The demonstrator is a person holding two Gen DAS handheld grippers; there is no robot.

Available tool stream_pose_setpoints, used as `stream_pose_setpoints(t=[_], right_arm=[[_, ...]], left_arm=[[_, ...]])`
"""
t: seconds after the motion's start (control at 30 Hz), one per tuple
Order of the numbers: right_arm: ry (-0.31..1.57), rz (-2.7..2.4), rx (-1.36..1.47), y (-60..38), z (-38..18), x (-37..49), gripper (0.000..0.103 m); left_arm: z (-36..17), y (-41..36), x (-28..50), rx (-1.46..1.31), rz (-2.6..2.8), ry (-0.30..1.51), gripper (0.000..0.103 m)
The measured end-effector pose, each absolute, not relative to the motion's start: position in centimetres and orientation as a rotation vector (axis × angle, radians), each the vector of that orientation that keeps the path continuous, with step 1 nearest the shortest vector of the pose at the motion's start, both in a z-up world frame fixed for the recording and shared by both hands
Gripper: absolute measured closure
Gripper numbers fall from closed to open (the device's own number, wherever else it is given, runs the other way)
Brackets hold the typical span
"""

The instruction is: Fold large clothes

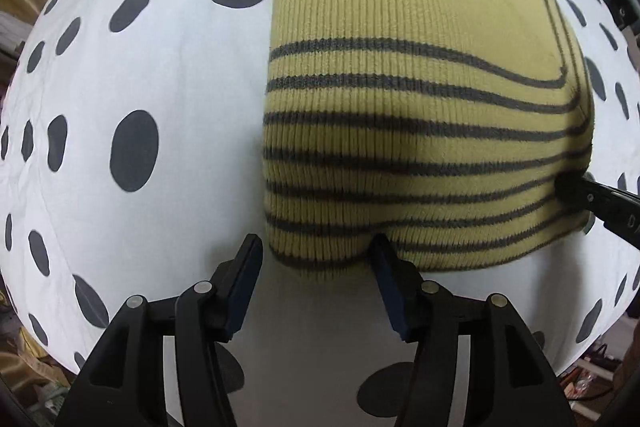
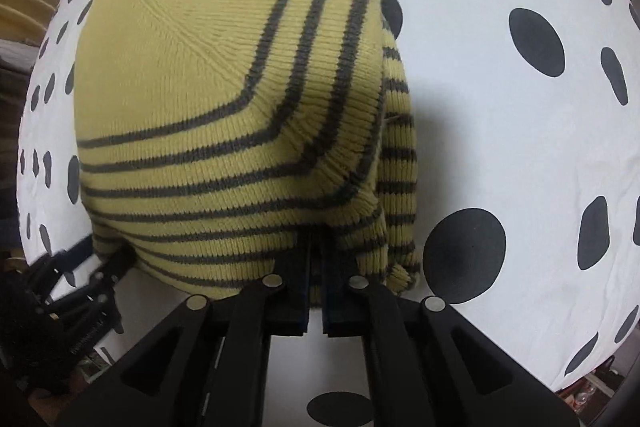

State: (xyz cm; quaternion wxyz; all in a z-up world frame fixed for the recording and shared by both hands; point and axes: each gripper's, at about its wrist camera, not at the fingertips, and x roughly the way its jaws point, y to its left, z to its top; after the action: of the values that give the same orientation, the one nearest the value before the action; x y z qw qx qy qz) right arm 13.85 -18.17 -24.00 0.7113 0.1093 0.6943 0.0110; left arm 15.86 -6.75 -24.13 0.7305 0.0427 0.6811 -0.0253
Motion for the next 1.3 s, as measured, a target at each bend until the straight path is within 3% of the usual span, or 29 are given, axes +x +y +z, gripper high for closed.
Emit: stream_pose_setpoints(t=[0.1, 0.27, 0.6, 0.73, 0.83, 1.03, 1.3], right_arm=[[1.485, 0.009, 0.170, -17.3, -21.2, 14.0, 0.096], [1.388, -0.005, 0.065, -16.3, -18.3, 13.5, 0.096], [1.333, -0.015, 0.101, -15.4, -12.6, 9.8, 0.095], [1.327, -0.049, 0.091, -14.2, -11.4, 8.7, 0.070], [1.309, -0.058, 0.078, -13.3, -10.6, 8.0, 0.067], [1.285, -0.066, 0.073, -12.4, -9.7, 7.0, 0.054], [1.287, -0.065, 0.063, -11.9, -9.6, 6.8, 0.053]], left_arm=[[-22.0, -6.8, 15.6, 0.057, -0.061, 1.460, 0.051], [-18.5, -6.8, 15.7, 0.025, -0.069, 1.391, 0.053], [-11.6, -8.3, 14.0, -0.045, -0.071, 1.329, 0.051], [-10.5, -7.7, 12.7, -0.068, -0.049, 1.335, 0.051], [-10.2, -7.7, 11.8, -0.067, -0.051, 1.342, 0.049], [-8.9, -7.8, 11.4, -0.036, -0.088, 1.313, 0.036], [-8.3, -7.0, 11.6, -0.038, -0.052, 1.297, 0.033]])
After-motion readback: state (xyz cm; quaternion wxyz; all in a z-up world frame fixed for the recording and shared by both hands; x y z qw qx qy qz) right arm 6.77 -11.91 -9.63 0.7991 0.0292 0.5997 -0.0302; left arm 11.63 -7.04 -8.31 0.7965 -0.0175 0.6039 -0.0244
